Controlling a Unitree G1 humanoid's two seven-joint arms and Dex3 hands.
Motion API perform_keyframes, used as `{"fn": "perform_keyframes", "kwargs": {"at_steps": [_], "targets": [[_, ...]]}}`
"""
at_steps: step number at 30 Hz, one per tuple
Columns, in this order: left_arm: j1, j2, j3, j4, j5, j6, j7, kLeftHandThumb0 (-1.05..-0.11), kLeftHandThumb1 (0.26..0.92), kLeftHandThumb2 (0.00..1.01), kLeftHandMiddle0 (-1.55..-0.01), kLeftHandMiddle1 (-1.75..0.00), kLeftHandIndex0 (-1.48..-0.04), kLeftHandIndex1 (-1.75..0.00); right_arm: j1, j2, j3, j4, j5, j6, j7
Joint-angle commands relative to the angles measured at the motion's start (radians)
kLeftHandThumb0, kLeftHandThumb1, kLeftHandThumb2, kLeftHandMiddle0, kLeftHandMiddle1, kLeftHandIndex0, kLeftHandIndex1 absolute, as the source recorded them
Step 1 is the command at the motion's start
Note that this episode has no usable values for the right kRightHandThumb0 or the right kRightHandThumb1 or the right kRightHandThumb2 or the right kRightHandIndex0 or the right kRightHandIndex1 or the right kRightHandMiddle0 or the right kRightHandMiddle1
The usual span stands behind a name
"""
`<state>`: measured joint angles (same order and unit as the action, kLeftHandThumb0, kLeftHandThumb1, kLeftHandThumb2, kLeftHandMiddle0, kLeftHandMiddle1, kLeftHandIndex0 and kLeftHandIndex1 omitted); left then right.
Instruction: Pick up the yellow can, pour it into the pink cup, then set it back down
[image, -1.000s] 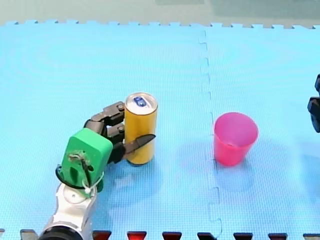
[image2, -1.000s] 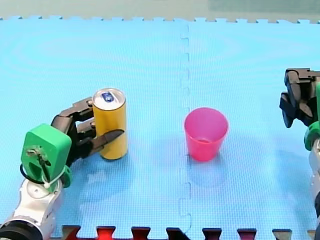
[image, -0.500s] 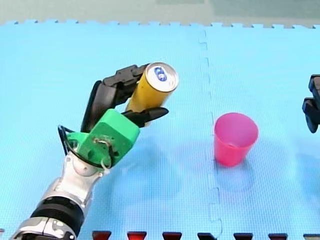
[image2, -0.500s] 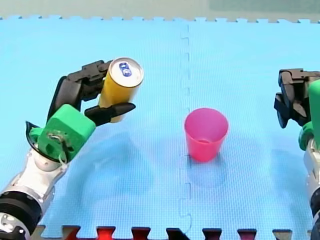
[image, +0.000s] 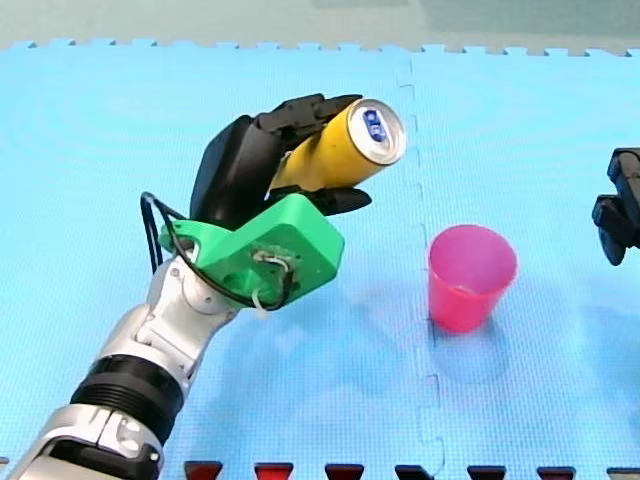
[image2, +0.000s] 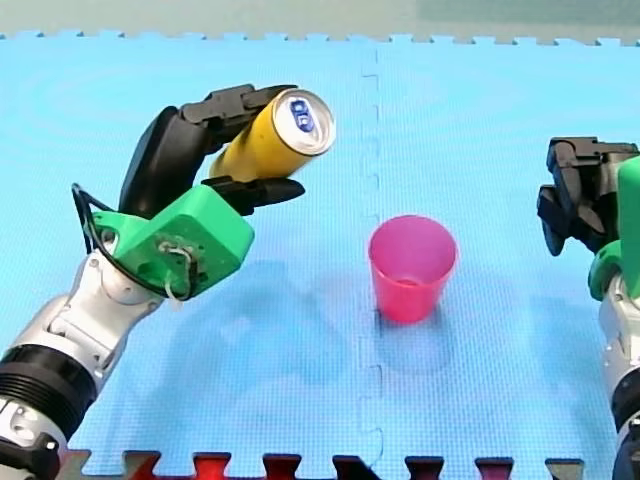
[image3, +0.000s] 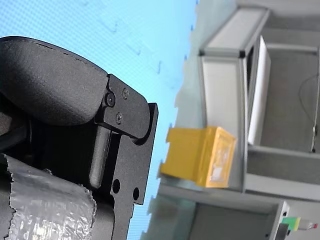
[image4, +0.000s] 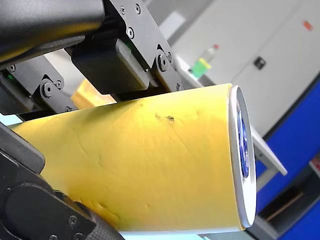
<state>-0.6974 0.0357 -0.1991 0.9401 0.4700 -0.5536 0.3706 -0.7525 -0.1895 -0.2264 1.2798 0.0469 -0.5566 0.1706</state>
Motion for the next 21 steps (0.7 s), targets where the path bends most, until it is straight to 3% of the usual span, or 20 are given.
{"fn": "perform_keyframes", "kwargs": {"at_steps": [1,8,14,21], "targets": [[-0.027,0.012,-0.023,0.0,0.023,0.003,0.026,-0.369,0.765,0.0,-1.29,0.0,-1.2,0.0,-0.002,0.0,-0.001,-0.004,0.001,0.002,-0.003],[-0.055,0.003,-0.07,0.001,0.069,0.037,0.073,-0.387,0.765,0.0,-1.29,0.0,-1.2,0.0,-0.003,0.007,-0.002,-0.003,0.002,0.004,-0.004],[-0.081,0.004,-0.127,0.036,0.119,0.004,0.116,-0.453,0.761,0.0,-1.29,0.0,-1.2,0.0,-0.003,0.011,-0.001,-0.002,0.001,0.005,-0.008],[-0.125,-0.005,-0.206,0.078,0.206,-0.014,0.211,-0.458,0.759,0.0,-1.31,-0.01,-1.21,-0.01,-0.004,0.012,0.008,0.0,-0.012,0.007,-0.03]]}}
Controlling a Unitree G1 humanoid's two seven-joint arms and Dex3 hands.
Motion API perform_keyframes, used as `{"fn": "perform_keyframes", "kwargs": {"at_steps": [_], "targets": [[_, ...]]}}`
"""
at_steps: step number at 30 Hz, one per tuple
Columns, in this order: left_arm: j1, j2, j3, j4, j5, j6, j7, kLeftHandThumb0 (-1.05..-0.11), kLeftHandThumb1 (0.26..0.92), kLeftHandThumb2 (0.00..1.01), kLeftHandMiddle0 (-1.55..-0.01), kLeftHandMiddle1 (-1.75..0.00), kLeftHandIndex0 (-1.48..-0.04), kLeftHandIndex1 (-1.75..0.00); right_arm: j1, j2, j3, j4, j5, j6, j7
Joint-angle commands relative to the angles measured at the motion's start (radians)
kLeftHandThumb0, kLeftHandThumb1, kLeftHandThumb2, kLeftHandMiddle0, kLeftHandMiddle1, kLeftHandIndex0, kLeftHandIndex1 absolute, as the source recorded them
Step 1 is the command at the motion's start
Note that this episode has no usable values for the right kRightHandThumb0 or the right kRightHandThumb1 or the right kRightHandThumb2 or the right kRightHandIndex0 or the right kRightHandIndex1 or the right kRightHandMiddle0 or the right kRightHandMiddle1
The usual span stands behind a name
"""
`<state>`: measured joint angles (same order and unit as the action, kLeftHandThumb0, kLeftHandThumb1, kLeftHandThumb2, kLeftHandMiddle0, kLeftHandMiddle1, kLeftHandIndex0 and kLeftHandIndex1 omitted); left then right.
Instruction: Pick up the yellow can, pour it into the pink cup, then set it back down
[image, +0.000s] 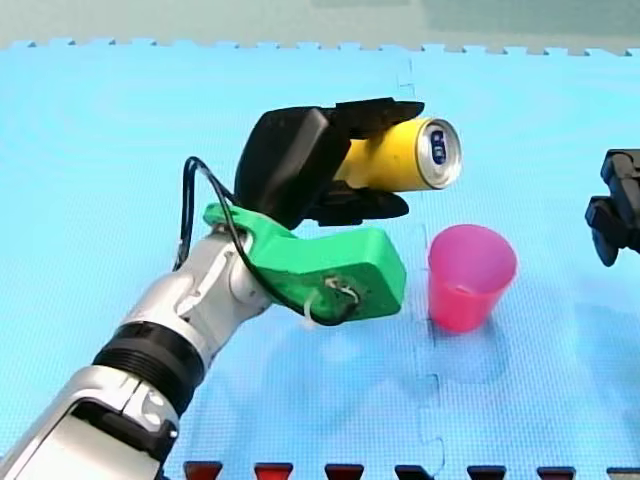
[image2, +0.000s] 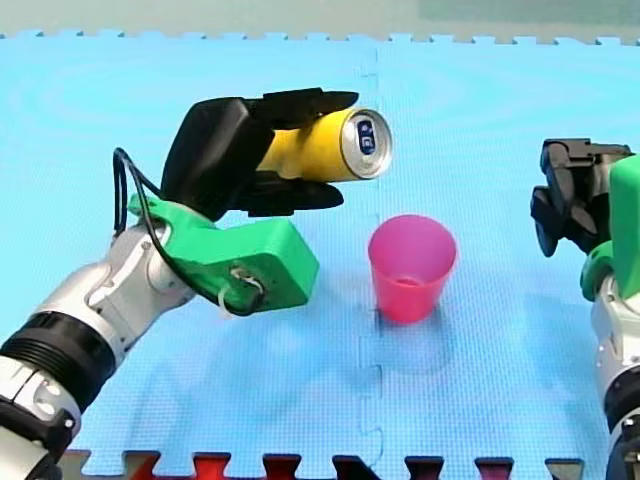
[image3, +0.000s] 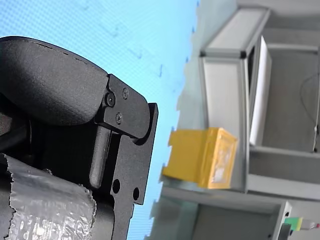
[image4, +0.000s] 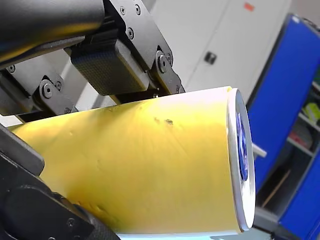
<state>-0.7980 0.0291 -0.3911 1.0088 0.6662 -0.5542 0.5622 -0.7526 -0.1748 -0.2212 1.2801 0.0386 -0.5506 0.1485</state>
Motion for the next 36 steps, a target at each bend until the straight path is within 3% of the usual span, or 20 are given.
{"fn": "perform_keyframes", "kwargs": {"at_steps": [1,4,9,14,15,16,17,19,20,21,22,24,28,29,31,33,36], "targets": [[-0.034,-0.001,-0.023,0.018,0.017,-0.016,0.027,-0.454,0.759,0.0,-1.32,-0.02,-1.21,-0.01,-0.005,-0.005,0.008,0.001,-0.011,0.0,-0.017],[-0.066,-0.015,-0.05,0.045,0.041,-0.008,0.052,-0.406,0.759,0.0,-1.34,-0.02,-1.23,-0.01,-0.006,-0.008,0.018,0.005,-0.028,0.0,-0.035],[-0.103,-0.024,-0.12,0.029,0.125,0.061,0.104,-0.373,0.775,0.01,-1.39,-0.05,-1.23,-0.01,-0.003,-0.008,0.017,0.01,-0.032,-0.002,-0.037],[-0.125,-0.031,-0.181,0.048,0.193,0.092,0.185,-0.347,0.808,0.01,-1.44,-0.1,-1.28,-0.02,0.017,-0.003,-0.001,0.014,-0.013,-0.07,0.008],[-0.127,-0.031,-0.19,0.05,0.202,0.099,0.199,-0.348,0.814,0.01,-1.4,-0.18,-1.29,-0.03,0.016,-0.003,-0.002,0.017,-0.014,-0.074,0.008],[-0.129,-0.031,-0.201,0.05,0.215,0.113,0.214,-0.35,0.819,0.0,-1.19,-0.62,-1.3,-0.04,0.013,-0.003,0.0,0.019,-0.019,-0.072,-0.001],[-0.131,-0.033,-0.211,0.05,0.226,0.127,0.227,-0.353,0.823,0.0,-1.06,-0.88,-1.31,-0.06,0.01,-0.002,0.003,0.022,-0.024,-0.067,-0.013],[-0.133,-0.039,-0.229,0.052,0.245,0.16,0.252,-0.355,0.825,0.0,-0.92,-1.19,-1.31,-0.11,0.007,0.0,0.006,0.024,-0.033,-0.061,-0.037],[-0.132,-0.041,-0.237,0.053,0.252,0.175,0.263,-0.355,0.824,0.0,-0.87,-1.3,-1.28,-0.19,0.007,0.002,0.007,0.024,-0.035,-0.061,-0.045],[-0.132,-0.043,-0.245,0.054,0.26,0.189,0.273,-0.354,0.823,0.0,-0.83,-1.42,-1.11,-0.56,0.008,0.004,0.008,0.023,-0.038,-0.062,-0.052],[-0.133,-0.045,-0.254,0.054,0.268,0.205,0.283,-0.354,0.823,0.0,-0.8,-1.47,-0.98,-0.8,0.009,0.007,0.01,0.022,-0.04,-0.065,-0.06],[-0.134,-0.046,-0.268,0.054,0.283,0.233,0.296,-0.359,0.824,0.0,-0.77,-1.56,-0.84,-1.1,0.012,0.016,0.015,0.019,-0.047,-0.073,-0.075],[-0.136,-0.046,-0.285,0.051,0.293,0.263,0.306,-0.374,0.827,0.0,-0.77,-1.59,-0.79,-1.2,0.013,0.018,0.025,0.015,-0.067,-0.089,-0.12],[-0.136,-0.046,-0.288,0.05,0.293,0.267,0.306,-0.376,0.827,0.0,-0.77,-1.59,-0.78,-1.2,0.014,0.017,0.024,0.015,-0.066,-0.091,-0.12],[-0.137,-0.044,-0.292,0.047,0.293,0.272,0.307,-0.381,0.828,0.0,-0.77,-1.6,-0.78,-1.21,0.019,0.009,0.006,0.018,-0.043,-0.094,-0.076],[-0.137,-0.043,-0.296,0.045,0.294,0.276,0.311,-0.386,0.828,0.0,-0.77,-1.6,-0.78,-1.21,0.022,0.002,0.0,0.02,-0.034,-0.094,-0.044],[-0.134,-0.041,-0.301,0.04,0.294,0.283,0.318,-0.389,0.829,0.0,-0.77,-1.61,-0.78,-1.21,0.021,-0.002,0.004,0.02,-0.04,-0.093,-0.038]]}}
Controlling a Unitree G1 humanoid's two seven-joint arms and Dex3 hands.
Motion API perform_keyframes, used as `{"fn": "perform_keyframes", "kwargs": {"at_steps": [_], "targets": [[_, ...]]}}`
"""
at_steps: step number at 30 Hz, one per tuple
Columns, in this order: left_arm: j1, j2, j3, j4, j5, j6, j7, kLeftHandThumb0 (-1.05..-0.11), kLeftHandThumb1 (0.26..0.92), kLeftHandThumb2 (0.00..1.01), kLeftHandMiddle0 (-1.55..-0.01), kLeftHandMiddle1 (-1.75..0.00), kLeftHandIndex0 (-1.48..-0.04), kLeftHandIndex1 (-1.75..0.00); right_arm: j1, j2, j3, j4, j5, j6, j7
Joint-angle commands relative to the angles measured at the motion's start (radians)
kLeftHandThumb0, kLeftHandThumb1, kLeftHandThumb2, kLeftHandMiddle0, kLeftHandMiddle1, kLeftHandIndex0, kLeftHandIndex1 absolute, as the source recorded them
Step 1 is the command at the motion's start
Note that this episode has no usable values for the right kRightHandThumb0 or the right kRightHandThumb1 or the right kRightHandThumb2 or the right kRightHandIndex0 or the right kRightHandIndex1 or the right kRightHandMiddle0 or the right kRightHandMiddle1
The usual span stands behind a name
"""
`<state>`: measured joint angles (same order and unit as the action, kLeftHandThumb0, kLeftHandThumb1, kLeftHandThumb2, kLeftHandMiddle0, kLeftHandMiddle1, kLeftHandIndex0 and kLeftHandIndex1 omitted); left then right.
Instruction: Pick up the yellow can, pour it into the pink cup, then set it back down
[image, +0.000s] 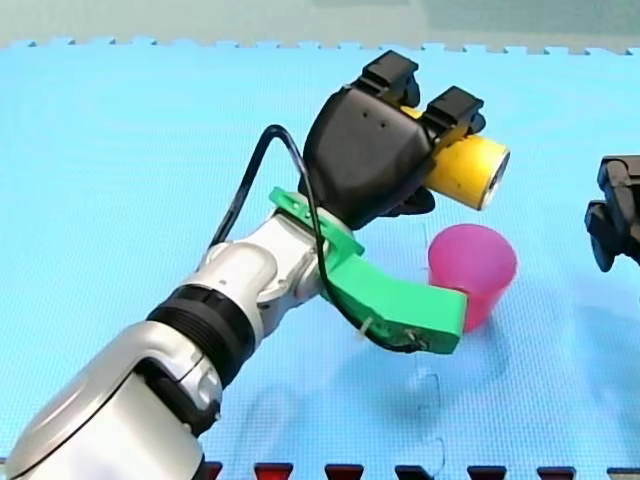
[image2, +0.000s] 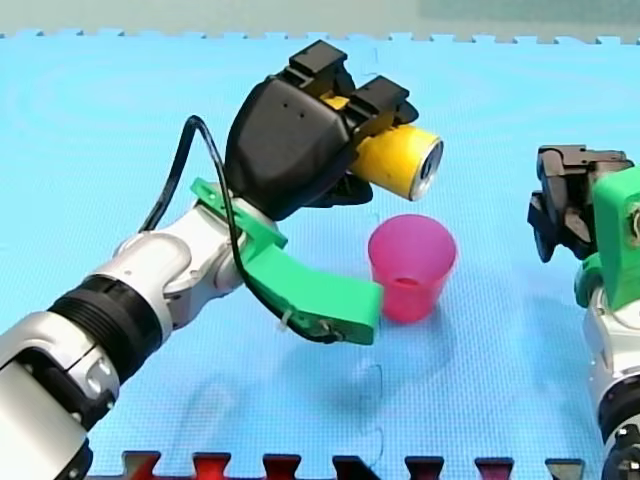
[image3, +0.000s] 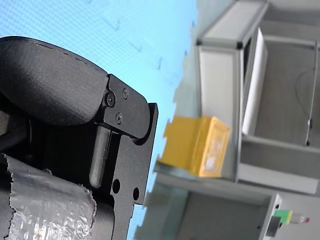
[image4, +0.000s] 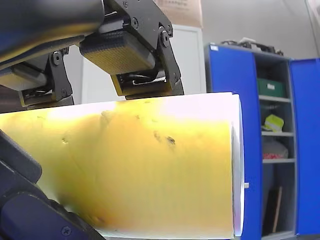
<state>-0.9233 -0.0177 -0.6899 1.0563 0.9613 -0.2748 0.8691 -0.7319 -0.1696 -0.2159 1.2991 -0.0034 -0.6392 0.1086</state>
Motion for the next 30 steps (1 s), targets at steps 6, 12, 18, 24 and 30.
{"fn": "perform_keyframes", "kwargs": {"at_steps": [6,12,18,24,30], "targets": [[-0.001,0.014,-0.012,-0.027,0.002,0.018,0.023,-0.391,0.832,0.0,-0.77,-1.65,-0.77,-1.23,0.002,-0.01,0.007,0.001,-0.012,-0.011,-0.011],[0.003,0.022,-0.017,-0.039,0.002,0.018,0.029,-0.386,0.834,0.0,-0.77,-1.68,-0.74,-1.32,0.004,-0.009,0.01,0.001,-0.016,-0.019,-0.016],[0.003,0.024,-0.018,-0.032,-0.003,0.009,0.036,-0.379,0.834,0.0,-0.77,-1.69,-0.74,-1.34,0.002,-0.009,0.006,0.006,-0.015,-0.001,-0.025],[-0.001,0.021,-0.02,-0.022,-0.001,0.009,0.051,-0.368,0.832,0.0,-0.77,-1.7,-0.74,-1.34,0.004,-0.01,0.001,0.009,-0.012,-0.009,-0.015],[-0.005,0.024,-0.027,-0.018,0.006,0.012,0.064,-0.36,0.832,0.0,-0.76,-1.72,-0.74,-1.35,-0.002,-0.01,0.005,0.014,-0.021,-0.002,-0.03]]}}
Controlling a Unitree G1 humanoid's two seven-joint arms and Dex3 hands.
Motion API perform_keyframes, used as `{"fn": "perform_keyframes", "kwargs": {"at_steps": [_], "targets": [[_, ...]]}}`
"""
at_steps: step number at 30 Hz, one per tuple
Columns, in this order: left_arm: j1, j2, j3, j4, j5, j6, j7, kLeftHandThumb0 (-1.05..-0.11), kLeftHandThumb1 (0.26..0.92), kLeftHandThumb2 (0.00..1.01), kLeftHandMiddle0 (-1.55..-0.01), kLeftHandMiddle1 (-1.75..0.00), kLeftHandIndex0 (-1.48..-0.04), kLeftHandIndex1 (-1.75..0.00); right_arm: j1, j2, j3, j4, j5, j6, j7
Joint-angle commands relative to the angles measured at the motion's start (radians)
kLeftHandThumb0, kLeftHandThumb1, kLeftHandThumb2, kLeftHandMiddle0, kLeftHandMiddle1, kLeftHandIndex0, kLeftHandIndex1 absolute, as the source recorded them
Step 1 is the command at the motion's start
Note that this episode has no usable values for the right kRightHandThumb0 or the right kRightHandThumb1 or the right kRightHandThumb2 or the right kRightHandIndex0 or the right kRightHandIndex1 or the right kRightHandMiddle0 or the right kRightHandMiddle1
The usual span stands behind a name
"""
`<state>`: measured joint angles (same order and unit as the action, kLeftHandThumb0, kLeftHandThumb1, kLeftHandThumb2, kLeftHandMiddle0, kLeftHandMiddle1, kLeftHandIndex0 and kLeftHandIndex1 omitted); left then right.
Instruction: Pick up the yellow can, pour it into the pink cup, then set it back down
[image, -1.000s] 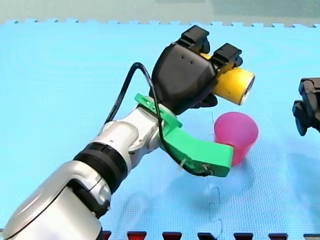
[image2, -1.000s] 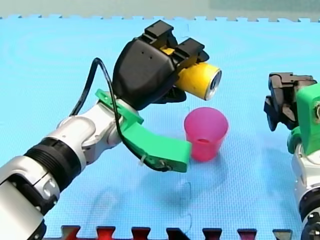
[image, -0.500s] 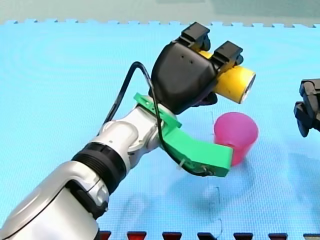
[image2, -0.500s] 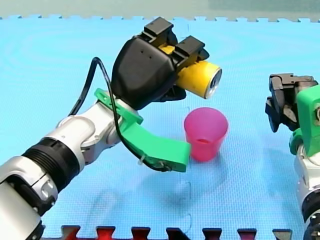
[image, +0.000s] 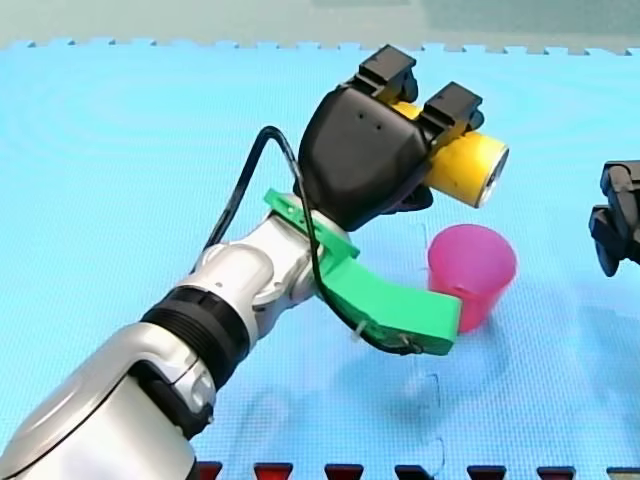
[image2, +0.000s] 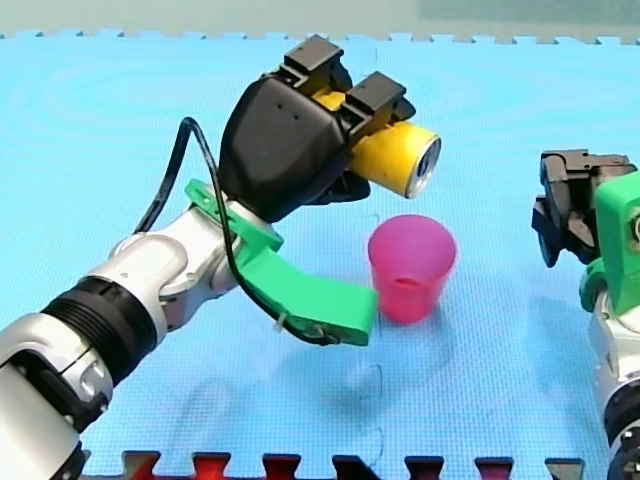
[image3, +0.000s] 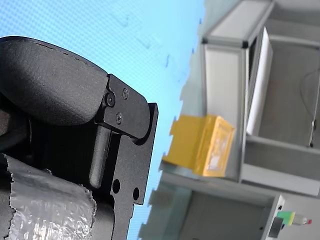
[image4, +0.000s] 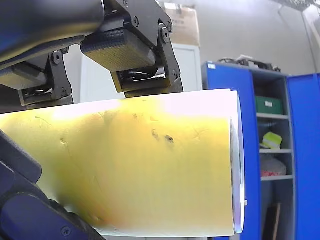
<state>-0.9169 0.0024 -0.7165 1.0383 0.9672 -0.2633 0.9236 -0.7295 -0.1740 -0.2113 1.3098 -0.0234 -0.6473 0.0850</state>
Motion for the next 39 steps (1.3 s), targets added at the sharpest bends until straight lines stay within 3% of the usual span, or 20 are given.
{"fn": "perform_keyframes", "kwargs": {"at_steps": [1,5,12,19,31,39], "targets": [[-0.012,0.005,-0.001,0.001,0.0,0.001,0.01,-0.36,0.832,0.0,-0.76,-1.72,-0.74,-1.35,-0.007,-0.006,0.002,0.004,-0.004,0.011,-0.013],[-0.015,0.006,-0.008,0.006,0.006,0.006,0.012,-0.358,0.831,0.0,-0.76,-1.72,-0.74,-1.32,-0.01,-0.007,0.003,0.005,-0.008,0.025,-0.025],[-0.019,0.008,-0.014,0.011,0.009,0.004,0.009,-0.359,0.831,0.0,-0.77,-1.69,-0.78,-1.22,-0.01,-0.011,-0.001,0.007,-0.005,0.03,-0.015],[-0.022,0.006,-0.017,0.011,0.01,0.015,0.006,-0.358,0.832,0.0,-0.77,-1.66,-0.8,-1.15,0.001,-0.014,-0.007,0.006,0.001,-0.009,0.019],[-0.03,0.003,-0.021,0.024,0.008,0.017,0.006,-0.359,0.834,0.0,-0.79,-1.61,-0.82,-1.1,0.004,-0.02,-0.011,0.008,-0.002,-0.015,0.032],[-0.034,0.002,-0.018,0.029,0.003,0.011,0.011,-0.358,0.834,0.0,-0.79,-1.62,-0.82,-1.11,-0.003,-0.022,-0.006,0.009,-0.01,-0.012,0.022]]}}
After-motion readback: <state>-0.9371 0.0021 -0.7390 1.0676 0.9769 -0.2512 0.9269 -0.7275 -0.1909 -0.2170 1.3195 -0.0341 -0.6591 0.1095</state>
